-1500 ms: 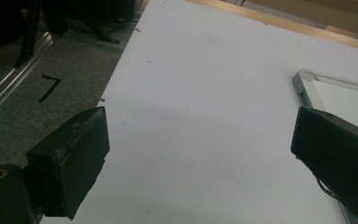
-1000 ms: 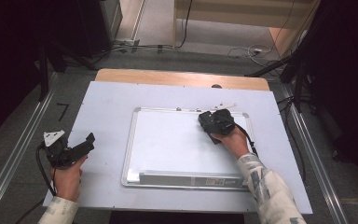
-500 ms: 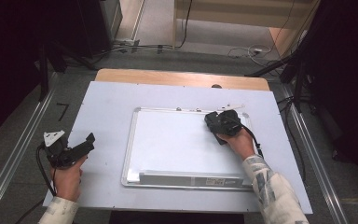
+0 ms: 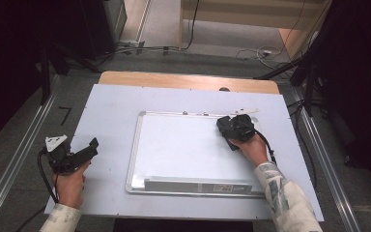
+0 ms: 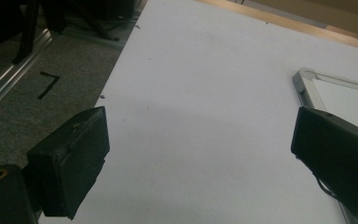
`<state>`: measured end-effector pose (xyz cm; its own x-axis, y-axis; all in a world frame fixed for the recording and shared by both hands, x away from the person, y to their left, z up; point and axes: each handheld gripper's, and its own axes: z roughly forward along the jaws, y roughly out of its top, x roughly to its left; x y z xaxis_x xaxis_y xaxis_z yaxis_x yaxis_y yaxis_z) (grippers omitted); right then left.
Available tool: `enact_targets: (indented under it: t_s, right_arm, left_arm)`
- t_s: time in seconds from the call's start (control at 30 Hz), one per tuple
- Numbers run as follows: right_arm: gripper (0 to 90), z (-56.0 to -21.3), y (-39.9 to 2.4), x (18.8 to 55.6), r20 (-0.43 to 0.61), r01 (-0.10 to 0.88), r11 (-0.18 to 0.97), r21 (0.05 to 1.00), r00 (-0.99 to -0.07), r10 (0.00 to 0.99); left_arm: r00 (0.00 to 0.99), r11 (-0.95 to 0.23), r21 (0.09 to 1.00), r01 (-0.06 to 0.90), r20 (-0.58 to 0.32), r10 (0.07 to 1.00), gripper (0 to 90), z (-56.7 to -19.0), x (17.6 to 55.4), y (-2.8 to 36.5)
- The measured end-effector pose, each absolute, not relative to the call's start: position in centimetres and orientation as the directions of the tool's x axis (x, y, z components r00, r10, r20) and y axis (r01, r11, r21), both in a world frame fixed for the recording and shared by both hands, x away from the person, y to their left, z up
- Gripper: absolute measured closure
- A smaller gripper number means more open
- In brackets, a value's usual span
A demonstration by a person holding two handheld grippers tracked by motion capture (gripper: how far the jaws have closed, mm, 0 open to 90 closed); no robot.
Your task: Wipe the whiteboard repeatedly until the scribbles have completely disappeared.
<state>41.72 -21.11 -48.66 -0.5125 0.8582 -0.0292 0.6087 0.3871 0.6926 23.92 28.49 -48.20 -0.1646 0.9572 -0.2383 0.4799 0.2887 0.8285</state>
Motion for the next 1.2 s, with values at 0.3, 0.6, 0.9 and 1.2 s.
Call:
enact_targets:
  t_s: [0.3,0.6,0.9,1.2]
  right_arm:
    - [37.5,-48.6,-21.7,41.8,-0.022,0.622,0.366,0.692,-0.489,0.872]
    - [37.5,-48.4,-22.8,42.1,-0.003,0.642,0.335,0.69,-0.461,0.888]
    - [37.4,-46.5,-23.5,41.0,0.002,0.608,0.307,0.733,-0.453,0.891]
    - [37.4,-46.5,-24.1,39.8,0.004,0.604,0.273,0.749,-0.416,0.909]
  left_arm:
    - [-0.165,0.29,0.829,0.479,-0.239,0.957,4.5,-48.2,23.9,28.5]
    - [-0.168,0.293,0.827,0.479,-0.242,0.956,4.5,-48.2,24.0,28.5]
    - [-0.165,0.286,0.827,0.483,-0.236,0.958,4.5,-48.2,24.2,28.3]
    - [-0.168,0.293,0.826,0.482,-0.241,0.956,4.5,-48.3,24.1,28.4]
